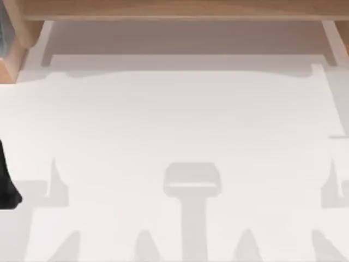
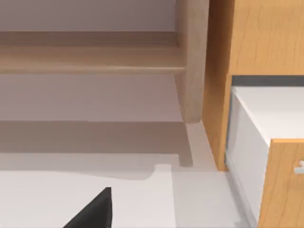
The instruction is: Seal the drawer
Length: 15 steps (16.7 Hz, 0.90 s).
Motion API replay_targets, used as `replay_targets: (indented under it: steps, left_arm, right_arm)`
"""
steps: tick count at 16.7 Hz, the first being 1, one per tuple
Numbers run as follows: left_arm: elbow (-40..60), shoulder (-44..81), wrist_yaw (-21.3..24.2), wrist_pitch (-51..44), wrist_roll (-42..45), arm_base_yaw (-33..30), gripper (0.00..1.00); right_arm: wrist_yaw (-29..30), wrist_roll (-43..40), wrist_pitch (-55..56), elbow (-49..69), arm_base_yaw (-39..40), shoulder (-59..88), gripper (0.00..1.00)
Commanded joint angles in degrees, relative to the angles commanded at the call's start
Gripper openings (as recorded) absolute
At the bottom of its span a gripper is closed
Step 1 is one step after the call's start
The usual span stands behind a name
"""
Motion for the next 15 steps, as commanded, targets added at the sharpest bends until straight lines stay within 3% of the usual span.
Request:
replay_targets:
  steps: [7, 15]
  left_arm:
    - [0.00, 0.00, 0.00, 0.00, 0.00, 0.00, 1.00]
    - [0.00, 0.00, 0.00, 0.00, 0.00, 0.00, 1.00]
  right_arm:
    - [-3.96, -0.06, 5.92, 5.96, -4.82, 9.44, 1.00]
    - [-17.58, 0.70, 23.64, 23.79, -18.44, 46.58, 1.00]
